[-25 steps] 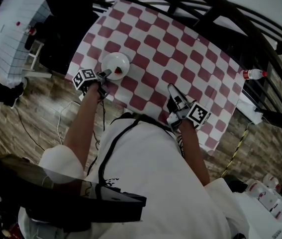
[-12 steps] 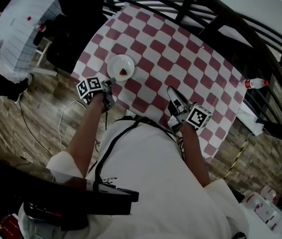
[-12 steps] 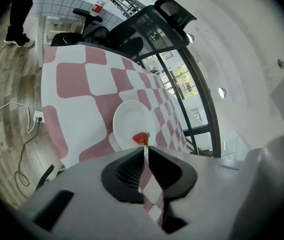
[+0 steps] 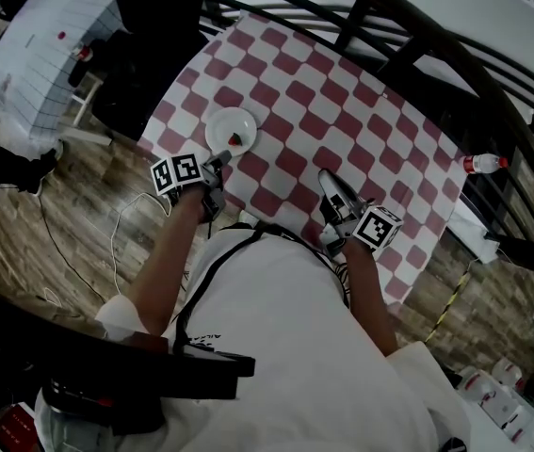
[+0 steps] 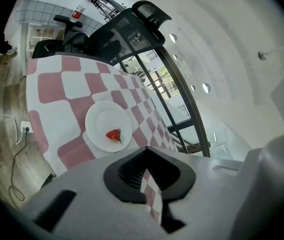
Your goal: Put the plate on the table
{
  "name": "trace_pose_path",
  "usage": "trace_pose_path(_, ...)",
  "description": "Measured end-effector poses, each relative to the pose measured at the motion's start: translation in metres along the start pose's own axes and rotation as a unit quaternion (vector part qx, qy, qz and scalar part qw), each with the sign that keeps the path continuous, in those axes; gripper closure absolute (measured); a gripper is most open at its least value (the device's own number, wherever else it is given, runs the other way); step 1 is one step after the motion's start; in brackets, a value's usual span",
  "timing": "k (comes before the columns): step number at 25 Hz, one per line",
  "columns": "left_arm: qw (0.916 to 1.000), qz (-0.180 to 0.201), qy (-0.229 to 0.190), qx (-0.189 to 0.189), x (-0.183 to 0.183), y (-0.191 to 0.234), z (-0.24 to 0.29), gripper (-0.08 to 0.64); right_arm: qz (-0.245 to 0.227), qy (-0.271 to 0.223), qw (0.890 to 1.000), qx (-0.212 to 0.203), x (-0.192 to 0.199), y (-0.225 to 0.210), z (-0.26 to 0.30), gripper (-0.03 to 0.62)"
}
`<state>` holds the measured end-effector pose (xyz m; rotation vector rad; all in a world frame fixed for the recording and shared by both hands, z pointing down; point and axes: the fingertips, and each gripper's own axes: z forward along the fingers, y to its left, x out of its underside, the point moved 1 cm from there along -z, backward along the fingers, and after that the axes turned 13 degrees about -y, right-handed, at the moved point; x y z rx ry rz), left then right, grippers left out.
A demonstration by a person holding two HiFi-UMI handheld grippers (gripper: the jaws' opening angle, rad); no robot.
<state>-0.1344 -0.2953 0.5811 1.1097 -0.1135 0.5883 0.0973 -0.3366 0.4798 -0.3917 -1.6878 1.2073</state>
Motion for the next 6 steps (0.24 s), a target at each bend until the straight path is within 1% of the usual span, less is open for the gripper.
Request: trace_pose_path(6,0.9999,0.0,0.006,0.013,0.0034,-0.0055,0.0009,0.554,-0.003,-0.001,1.0,0.001,0.002,-0.0022,-0.0017,0.586)
